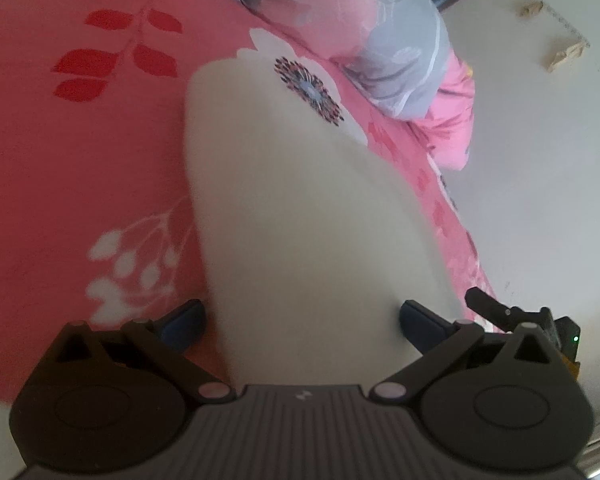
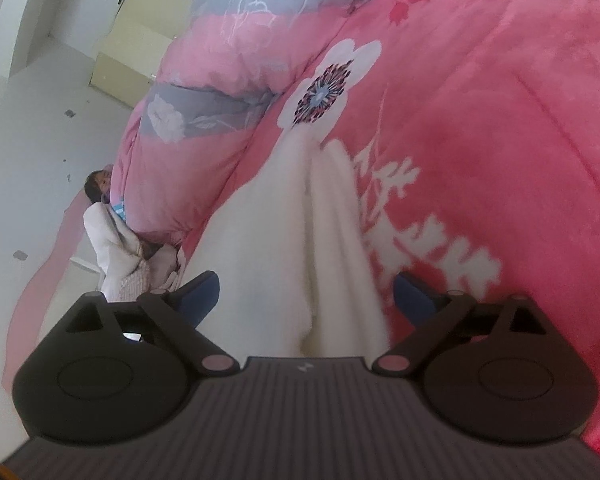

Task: Fold towel
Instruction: 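Lower the open right tool onto the fleece tip while the left tool presses the fleece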

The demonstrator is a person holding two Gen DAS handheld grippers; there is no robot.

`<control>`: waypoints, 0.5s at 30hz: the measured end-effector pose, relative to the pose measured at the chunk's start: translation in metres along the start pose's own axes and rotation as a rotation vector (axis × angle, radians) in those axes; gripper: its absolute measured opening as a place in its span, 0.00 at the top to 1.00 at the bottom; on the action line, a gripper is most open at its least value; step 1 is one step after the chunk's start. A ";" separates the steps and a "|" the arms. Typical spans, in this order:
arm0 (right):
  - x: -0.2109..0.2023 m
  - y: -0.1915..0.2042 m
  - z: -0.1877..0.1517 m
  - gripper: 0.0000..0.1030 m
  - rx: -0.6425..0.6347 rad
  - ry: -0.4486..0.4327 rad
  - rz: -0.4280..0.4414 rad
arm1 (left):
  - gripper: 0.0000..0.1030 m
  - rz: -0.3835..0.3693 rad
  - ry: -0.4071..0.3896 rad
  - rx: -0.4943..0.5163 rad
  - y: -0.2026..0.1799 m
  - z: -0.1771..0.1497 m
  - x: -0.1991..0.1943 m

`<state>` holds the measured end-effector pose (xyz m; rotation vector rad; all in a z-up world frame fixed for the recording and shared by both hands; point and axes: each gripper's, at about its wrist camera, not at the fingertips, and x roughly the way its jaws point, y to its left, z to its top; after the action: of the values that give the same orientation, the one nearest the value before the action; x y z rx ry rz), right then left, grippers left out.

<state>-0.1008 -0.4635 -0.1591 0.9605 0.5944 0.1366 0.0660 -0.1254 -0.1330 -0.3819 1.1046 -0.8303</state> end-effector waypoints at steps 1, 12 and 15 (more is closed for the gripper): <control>0.002 0.000 0.001 0.05 -0.002 0.006 0.005 | 0.00 0.006 0.011 0.007 -0.002 0.003 0.004; 0.023 0.004 0.012 0.01 -0.046 0.068 0.017 | 0.00 0.051 0.048 0.044 -0.015 0.017 0.025; 0.030 0.006 0.016 0.01 -0.056 0.082 0.015 | 0.00 0.056 0.049 0.050 -0.016 0.018 0.026</control>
<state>-0.0666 -0.4606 -0.1605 0.9089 0.6551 0.2056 0.0808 -0.1570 -0.1313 -0.2889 1.1324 -0.8203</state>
